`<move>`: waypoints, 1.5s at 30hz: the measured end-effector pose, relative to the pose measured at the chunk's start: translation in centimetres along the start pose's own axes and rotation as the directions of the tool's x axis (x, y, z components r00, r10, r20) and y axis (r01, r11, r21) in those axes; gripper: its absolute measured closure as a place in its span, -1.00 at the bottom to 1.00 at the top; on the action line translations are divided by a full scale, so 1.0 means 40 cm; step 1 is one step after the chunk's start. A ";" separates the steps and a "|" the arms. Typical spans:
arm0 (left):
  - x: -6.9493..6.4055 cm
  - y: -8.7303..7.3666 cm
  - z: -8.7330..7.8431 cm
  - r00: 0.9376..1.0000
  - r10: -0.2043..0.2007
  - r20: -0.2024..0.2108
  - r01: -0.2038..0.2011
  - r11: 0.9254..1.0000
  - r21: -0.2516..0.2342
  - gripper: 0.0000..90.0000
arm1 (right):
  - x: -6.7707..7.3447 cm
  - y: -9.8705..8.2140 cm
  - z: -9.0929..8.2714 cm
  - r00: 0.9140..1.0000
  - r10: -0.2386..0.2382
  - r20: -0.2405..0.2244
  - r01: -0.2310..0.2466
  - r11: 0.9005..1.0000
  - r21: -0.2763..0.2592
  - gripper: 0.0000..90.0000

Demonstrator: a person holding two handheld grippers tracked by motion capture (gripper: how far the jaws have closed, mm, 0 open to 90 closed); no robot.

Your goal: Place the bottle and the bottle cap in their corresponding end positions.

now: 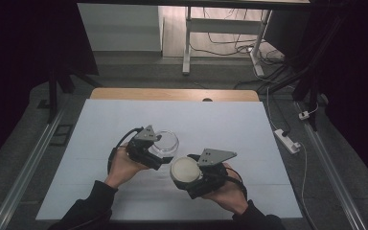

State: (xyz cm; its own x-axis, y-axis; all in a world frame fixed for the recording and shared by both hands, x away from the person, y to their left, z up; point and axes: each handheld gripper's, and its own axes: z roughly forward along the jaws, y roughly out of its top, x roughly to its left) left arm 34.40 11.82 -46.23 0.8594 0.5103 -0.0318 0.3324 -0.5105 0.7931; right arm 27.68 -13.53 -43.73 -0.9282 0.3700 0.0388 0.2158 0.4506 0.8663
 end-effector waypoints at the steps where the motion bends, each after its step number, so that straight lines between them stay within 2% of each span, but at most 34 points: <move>1: 0.002 0.001 0.001 1.000 -0.002 -0.001 0.002 1.000 -0.003 -0.84 | 0.000 -0.002 0.001 1.000 -0.002 0.002 0.002 1.000 0.003 -0.84; 9: 0.018 0.011 0.008 1.000 -0.002 -0.014 0.002 1.000 -0.005 -0.84 | 0.006 -0.020 0.012 1.000 -0.003 -0.005 0.003 1.000 0.016 -0.85; 17: 0.035 0.034 0.018 1.000 -0.001 -0.022 0.001 1.000 -0.030 -0.84 | 0.012 -0.038 0.024 1.000 -0.006 -0.009 0.006 1.000 0.026 -0.85; 34: 0.077 0.065 0.073 0.999 0.006 -0.039 -0.008 0.999 -0.049 -0.84 | 0.017 -0.079 0.063 1.000 -0.025 -0.013 0.025 0.997 0.072 -0.85; 45: 0.101 0.069 0.120 0.999 0.008 -0.051 -0.010 0.999 -0.037 -0.84 | 0.017 -0.104 0.095 0.999 -0.033 -0.016 0.034 0.994 0.099 -0.84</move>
State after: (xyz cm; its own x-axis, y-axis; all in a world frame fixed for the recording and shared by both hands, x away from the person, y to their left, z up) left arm 40.65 9.16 -47.07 0.8413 0.5406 0.0055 0.3090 -0.4892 0.8156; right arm 27.28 -12.07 -49.18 -0.9395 0.3422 0.0181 0.2129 0.5413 0.8134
